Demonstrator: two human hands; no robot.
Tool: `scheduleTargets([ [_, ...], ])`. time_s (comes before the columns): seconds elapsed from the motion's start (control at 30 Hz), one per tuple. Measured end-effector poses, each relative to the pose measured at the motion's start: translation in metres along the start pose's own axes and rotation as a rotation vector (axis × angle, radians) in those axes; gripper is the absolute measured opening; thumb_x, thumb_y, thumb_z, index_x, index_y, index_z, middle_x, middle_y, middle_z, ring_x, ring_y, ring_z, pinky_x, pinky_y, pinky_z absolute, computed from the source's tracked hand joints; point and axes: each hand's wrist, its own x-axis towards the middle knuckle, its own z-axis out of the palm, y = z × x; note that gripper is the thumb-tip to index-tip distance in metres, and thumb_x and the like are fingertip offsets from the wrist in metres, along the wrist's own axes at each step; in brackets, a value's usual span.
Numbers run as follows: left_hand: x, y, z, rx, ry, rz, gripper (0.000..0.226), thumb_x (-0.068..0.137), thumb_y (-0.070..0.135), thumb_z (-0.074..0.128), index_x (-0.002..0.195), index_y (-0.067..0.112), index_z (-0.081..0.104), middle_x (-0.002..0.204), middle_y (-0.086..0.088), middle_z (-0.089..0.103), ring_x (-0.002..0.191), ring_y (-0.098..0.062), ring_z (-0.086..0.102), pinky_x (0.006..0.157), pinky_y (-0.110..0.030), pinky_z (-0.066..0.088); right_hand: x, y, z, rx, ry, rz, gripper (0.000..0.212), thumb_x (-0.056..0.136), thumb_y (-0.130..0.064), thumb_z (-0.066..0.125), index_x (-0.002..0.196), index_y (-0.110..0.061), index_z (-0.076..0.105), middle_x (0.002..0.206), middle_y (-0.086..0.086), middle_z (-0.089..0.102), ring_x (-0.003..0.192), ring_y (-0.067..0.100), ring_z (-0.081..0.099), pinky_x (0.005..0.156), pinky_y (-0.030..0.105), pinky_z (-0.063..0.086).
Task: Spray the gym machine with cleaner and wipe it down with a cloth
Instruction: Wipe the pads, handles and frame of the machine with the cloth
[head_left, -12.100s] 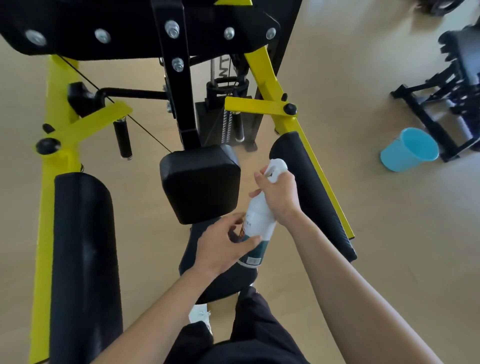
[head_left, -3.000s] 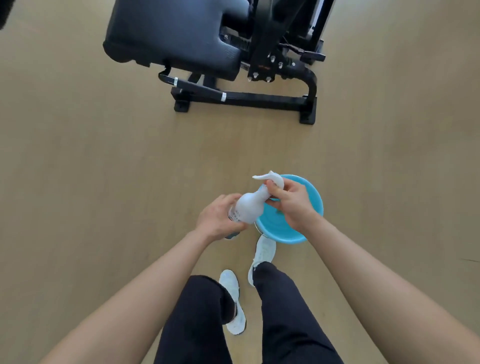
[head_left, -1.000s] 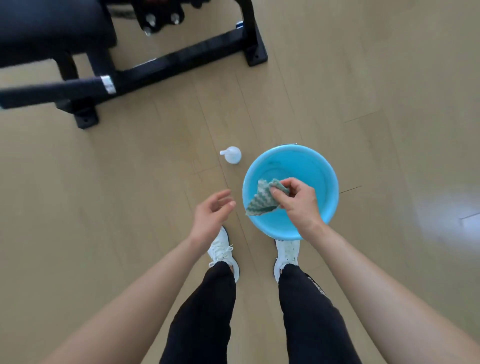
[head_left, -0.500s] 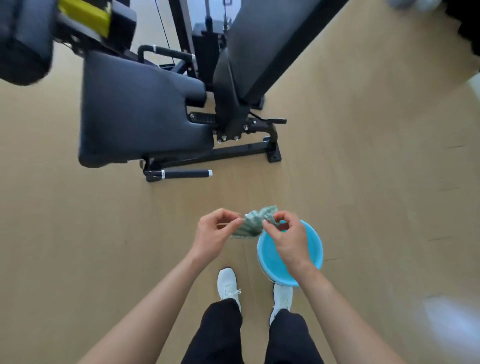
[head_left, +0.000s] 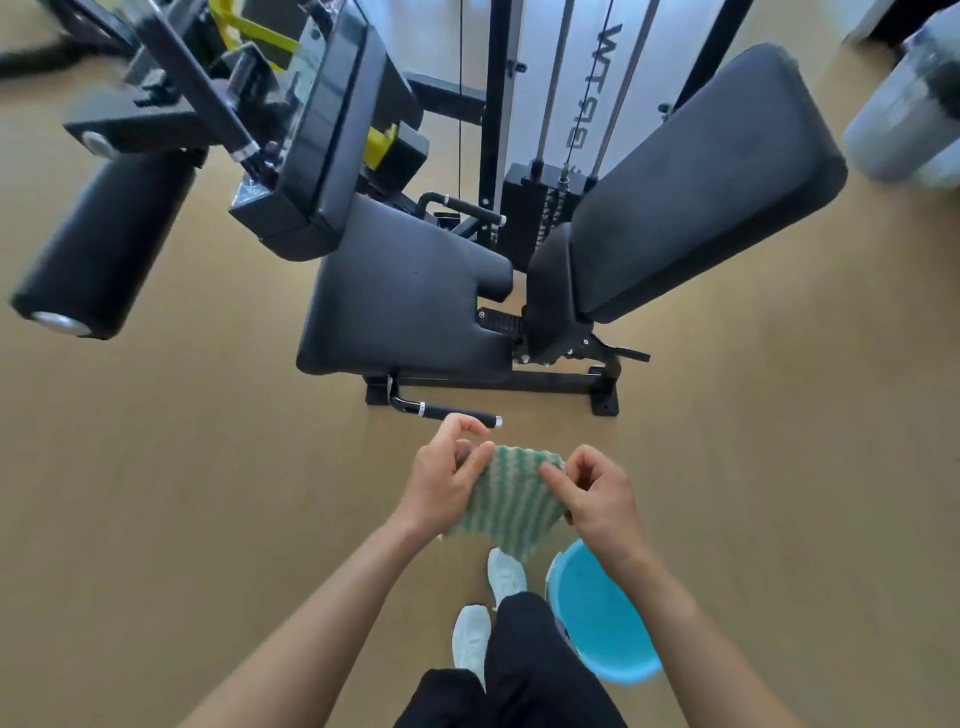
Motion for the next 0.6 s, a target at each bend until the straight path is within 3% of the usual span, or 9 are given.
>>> scheduleTargets([
  [0.07, 0.009, -0.001, -0.015, -0.007, -0.029, -0.032, 0.014, 0.097, 0.031, 0.071, 0.106, 0.034, 0.062, 0.068, 0.005, 0.056, 0.063, -0.012, 0.048, 0.064, -0.031, 0.043, 0.016, -0.003, 0.002, 0.033, -0.012, 0.014, 0.033, 0.092, -0.017, 0.077, 0.074, -0.014, 0.050, 0.064, -0.002, 0.048, 0.062, 0.015, 0.046, 0.054, 0.035, 0.045],
  [0.17, 0.025, 0.009, -0.042, 0.027, -0.092, -0.069, 0.031, 0.085, 0.036, 0.084, 0.114, 0.034, 0.073, 0.100, 0.014, 0.074, 0.093, -0.006, 0.069, 0.087, -0.029, 0.056, 0.043, -0.019, 0.010, 0.111, -0.087, 0.034, 0.012, 0.092, -0.015, 0.077, 0.094, -0.013, 0.065, 0.078, 0.006, 0.068, 0.072, 0.021, 0.063, 0.065, 0.036, 0.056],
  [0.27, 0.045, 0.032, -0.070, 0.083, -0.075, -0.064, 0.019, 0.081, 0.028, 0.088, 0.098, 0.026, 0.080, 0.089, 0.013, 0.077, 0.080, -0.006, 0.072, 0.076, -0.030, 0.060, 0.077, -0.051, 0.018, 0.093, -0.260, 0.021, 0.014, 0.090, -0.010, 0.078, 0.103, -0.013, 0.073, 0.094, 0.011, 0.075, 0.091, 0.034, 0.071, 0.082, 0.046, 0.062],
  [0.33, 0.059, 0.048, -0.088, 0.087, 0.030, -0.016, 0.010, 0.084, 0.020, 0.086, 0.088, 0.023, 0.078, 0.080, 0.017, 0.073, 0.071, -0.004, 0.067, 0.068, -0.024, 0.055, 0.101, -0.079, 0.023, 0.064, -0.411, -0.003, 0.016, 0.087, -0.007, 0.081, 0.102, -0.013, 0.076, 0.094, 0.014, 0.075, 0.090, 0.033, 0.072, 0.084, 0.047, 0.061],
  [0.47, 0.079, 0.083, -0.131, 0.124, 0.320, 0.058, 0.015, 0.089, 0.016, 0.081, 0.083, 0.023, 0.068, 0.073, 0.007, 0.067, 0.064, -0.002, 0.057, 0.060, -0.022, 0.048, 0.147, -0.143, 0.042, -0.084, -0.609, -0.102, 0.017, 0.082, -0.005, 0.083, 0.094, -0.016, 0.077, 0.085, 0.013, 0.074, 0.075, 0.017, 0.066, 0.075, 0.036, 0.058],
  [0.6, 0.089, 0.105, -0.189, 0.206, 0.492, -0.006, 0.019, 0.089, 0.030, 0.080, 0.080, 0.027, 0.063, 0.065, 0.009, 0.064, 0.054, -0.003, 0.054, 0.050, -0.022, 0.044, 0.186, -0.204, 0.083, -0.107, -0.599, -0.209, 0.011, 0.092, -0.003, 0.071, 0.089, -0.013, 0.068, 0.075, 0.013, 0.068, 0.065, 0.021, 0.063, 0.061, 0.034, 0.056],
])
